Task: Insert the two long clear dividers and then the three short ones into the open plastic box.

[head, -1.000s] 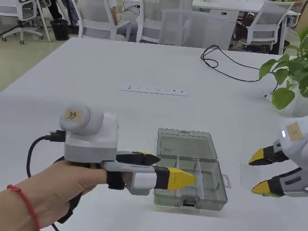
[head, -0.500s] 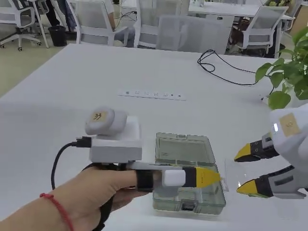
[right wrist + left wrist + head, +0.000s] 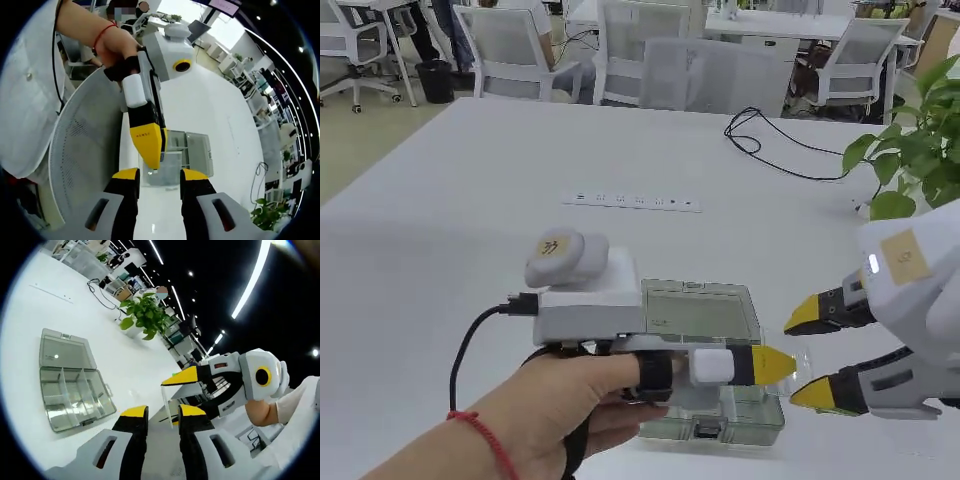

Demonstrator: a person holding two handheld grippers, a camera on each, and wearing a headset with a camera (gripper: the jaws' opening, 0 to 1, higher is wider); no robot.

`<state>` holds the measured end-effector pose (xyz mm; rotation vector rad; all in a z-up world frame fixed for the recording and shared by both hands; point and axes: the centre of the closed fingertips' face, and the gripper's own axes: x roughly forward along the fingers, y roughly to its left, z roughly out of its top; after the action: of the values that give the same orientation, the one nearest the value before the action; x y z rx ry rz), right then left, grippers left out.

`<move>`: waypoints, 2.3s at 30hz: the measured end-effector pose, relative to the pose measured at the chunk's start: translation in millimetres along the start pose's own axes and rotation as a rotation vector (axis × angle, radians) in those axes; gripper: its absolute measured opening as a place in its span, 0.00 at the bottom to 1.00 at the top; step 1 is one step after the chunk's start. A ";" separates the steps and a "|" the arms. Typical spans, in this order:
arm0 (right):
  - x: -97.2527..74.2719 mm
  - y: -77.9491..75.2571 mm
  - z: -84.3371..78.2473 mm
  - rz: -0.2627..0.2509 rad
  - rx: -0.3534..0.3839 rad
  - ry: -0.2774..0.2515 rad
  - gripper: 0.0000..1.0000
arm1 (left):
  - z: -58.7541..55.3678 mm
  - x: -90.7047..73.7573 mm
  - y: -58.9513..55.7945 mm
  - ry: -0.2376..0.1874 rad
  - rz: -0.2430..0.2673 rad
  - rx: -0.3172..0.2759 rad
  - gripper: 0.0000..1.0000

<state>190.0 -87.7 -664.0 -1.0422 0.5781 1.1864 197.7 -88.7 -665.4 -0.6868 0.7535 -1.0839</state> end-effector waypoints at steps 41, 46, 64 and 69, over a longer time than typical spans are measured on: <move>-5.2 0.1 5.0 -0.018 -0.012 -0.011 0.36 | -9.0 -0.2 -3.6 -0.009 -0.010 -0.003 0.00; -11.3 -4.1 6.7 0.036 0.069 -0.078 0.33 | -10.9 -5.6 -4.2 0.016 -0.007 0.195 0.00; -24.6 15.2 20.6 0.361 0.175 -0.211 0.16 | -30.2 -17.4 -26.1 0.100 -0.138 0.632 0.00; -24.4 26.4 22.7 0.430 0.167 -0.213 0.13 | -33.7 -18.9 -33.4 0.108 -0.176 0.688 0.00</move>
<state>154.2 -78.4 -642.9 -0.6541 0.7415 1.5731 147.9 -85.6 -654.2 -0.1065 0.3673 -1.4455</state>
